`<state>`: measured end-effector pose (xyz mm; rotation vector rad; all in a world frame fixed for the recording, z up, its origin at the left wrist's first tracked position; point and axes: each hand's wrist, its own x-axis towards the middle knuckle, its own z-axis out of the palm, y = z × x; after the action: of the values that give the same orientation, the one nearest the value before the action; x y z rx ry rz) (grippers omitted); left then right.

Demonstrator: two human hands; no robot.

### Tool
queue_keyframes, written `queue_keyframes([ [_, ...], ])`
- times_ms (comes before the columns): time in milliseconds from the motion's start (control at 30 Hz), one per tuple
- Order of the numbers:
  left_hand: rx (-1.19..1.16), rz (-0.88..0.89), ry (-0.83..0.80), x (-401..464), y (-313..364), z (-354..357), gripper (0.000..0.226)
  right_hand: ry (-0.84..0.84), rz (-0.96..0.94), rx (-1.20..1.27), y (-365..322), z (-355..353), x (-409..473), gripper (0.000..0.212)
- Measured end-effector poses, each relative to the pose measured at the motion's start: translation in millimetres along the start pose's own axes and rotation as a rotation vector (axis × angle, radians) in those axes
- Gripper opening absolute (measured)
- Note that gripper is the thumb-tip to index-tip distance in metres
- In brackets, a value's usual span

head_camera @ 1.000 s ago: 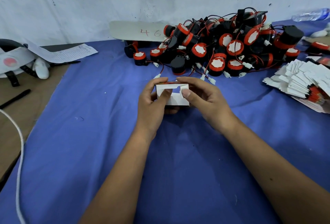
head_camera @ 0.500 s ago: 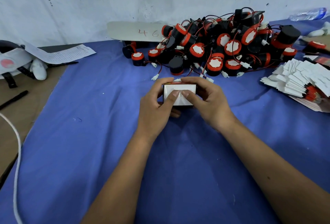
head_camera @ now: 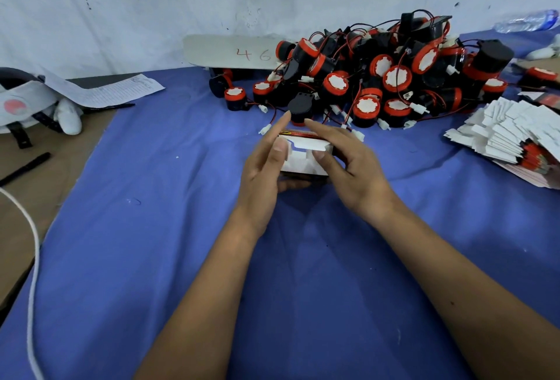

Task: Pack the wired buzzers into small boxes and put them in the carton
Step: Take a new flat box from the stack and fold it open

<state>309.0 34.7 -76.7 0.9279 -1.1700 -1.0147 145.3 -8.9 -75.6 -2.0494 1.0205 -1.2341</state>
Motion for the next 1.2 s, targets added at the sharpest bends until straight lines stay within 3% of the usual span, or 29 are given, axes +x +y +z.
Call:
queue_keyframes([
  [133, 0.143, 0.068, 0.111, 2.7, -1.3, -4.1, 0.039, -0.124, 0.043, 0.122, -1.4, 0.1, -4.6, 0.05],
  [433, 0.258, 0.121, 0.176, 3.4, -0.7, -5.4, 0.037, -0.049, 0.194, 0.373, -7.8, -0.8, -3.4, 0.036],
  [667, 0.322, 0.12, 0.164, 3.7, -1.7, -1.3, 0.033, 0.066, 0.105, 0.209, -10.2, 2.6, -5.7, 0.038],
  [933, 0.342, 0.185, 0.234, 3.6, 1.8, -5.8, 0.033, -0.012, 0.038, 0.045, -2.8, 4.2, -5.3, 0.054],
  [1100, 0.543, 0.265, 0.198, 4.0, 3.8, -10.1, 0.042, -0.046, -0.004, -0.038, -0.9, 0.2, -4.7, 0.051],
  [1200, 0.75, 0.42, 0.098, 3.9, 7.4, -10.6, 0.044, -0.087, -0.049, -0.053, -1.0, -2.5, -5.4, 0.059],
])
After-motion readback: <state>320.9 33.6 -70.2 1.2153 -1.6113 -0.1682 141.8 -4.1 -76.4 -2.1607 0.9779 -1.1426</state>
